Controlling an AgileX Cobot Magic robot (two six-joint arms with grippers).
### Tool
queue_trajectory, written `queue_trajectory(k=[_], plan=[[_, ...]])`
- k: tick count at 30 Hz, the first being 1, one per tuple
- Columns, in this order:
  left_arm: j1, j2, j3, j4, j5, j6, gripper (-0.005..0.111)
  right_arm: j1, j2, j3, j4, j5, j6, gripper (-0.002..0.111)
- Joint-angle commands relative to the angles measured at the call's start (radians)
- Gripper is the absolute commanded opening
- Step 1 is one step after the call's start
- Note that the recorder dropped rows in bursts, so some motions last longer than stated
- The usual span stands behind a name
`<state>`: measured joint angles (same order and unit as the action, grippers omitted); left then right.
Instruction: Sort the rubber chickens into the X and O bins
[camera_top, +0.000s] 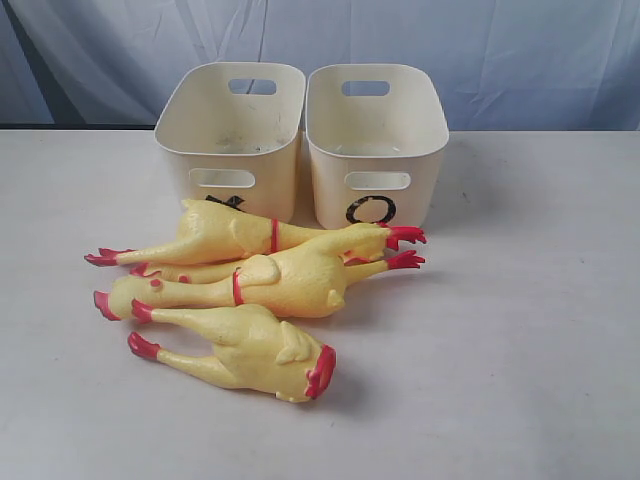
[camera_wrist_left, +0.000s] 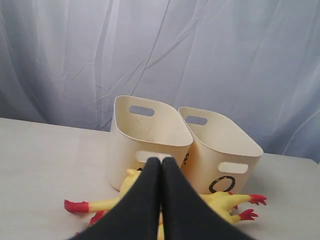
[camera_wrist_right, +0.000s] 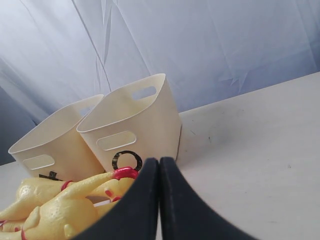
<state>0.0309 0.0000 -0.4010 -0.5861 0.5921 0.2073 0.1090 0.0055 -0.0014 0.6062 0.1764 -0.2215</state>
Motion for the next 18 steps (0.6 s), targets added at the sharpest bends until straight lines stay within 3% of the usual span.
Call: queue_trajectory(k=[1, 13, 18], plan=[[-0.006, 0.0, -0.009, -0.039, 0.006, 0.011, 0.0, 0.003, -0.005, 0.001, -0.002, -0.007, -0.001, 0.0], [-0.006, 0.0, -0.009, -0.012, -0.006, 0.015, 0.0, 0.003, -0.005, 0.001, -0.002, -0.007, -0.001, 0.0], [-0.006, 0.081, -0.009, 0.0, 0.111, 0.023, 0.0, 0.003, -0.005, 0.001, -0.002, -0.005, -0.001, 0.0]])
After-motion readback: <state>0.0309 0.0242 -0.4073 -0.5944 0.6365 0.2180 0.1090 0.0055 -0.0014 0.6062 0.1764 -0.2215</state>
